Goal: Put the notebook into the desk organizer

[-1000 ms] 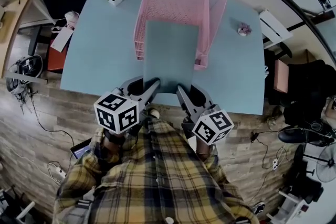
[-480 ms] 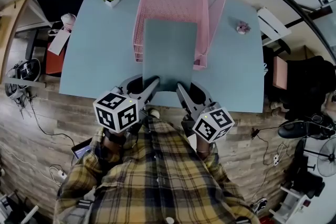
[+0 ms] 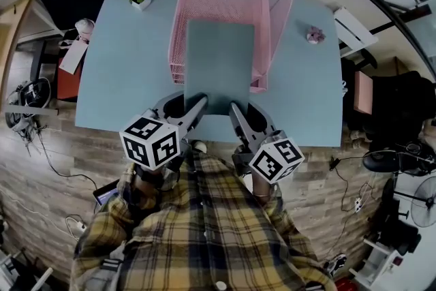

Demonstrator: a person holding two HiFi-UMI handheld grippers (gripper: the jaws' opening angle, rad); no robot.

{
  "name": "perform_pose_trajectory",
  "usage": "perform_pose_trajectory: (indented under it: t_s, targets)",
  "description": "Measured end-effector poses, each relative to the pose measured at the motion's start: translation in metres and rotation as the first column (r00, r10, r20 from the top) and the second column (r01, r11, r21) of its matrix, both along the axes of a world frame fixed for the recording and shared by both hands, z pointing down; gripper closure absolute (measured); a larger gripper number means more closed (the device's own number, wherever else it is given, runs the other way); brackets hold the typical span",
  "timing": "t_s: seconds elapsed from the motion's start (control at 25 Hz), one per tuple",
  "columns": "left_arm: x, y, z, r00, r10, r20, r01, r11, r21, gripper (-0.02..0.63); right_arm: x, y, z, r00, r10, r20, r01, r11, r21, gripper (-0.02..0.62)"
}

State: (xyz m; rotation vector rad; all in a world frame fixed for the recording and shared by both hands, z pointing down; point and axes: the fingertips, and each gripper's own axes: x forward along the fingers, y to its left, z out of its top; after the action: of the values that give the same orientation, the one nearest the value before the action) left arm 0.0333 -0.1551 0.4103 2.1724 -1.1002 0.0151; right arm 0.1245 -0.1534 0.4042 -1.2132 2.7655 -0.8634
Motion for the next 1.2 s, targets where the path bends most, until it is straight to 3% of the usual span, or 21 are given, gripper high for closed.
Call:
perform_pose_trajectory:
  t_s: [0.68, 0.8, 0.88, 1.2]
  targets:
    - [-0.003, -0.031, -0.016, 0.999, -0.033, -0.043, 0.035, 0.998, 0.044, 0.465, 0.002, -0.033, -0.007, 1.0, 0.008, 0.028, -0.008, 1.0, 0.002, 0.468]
    - [-0.003, -0.032, -0.018, 0.997, -0.043, -0.058, 0.046, 0.998, 0.049, 0.463, 0.005, -0.034, -0.007, 1.0, 0.015, 0.006, -0.015, 1.0, 0.023, 0.444]
    - [-0.003, -0.033, -0.02, 0.996, -0.047, -0.079, 0.051, 0.998, 0.049, 0.457, 0.007, -0.034, -0.01, 1.0, 0.022, -0.002, -0.022, 0.998, 0.052, 0.377]
    - [-0.004, -0.033, -0.021, 0.995, -0.047, -0.084, 0.051, 0.998, 0.045, 0.449, -0.001, -0.02, -0.015, 0.995, -0.055, -0.085, 0.068, 0.983, 0.168, 0.324]
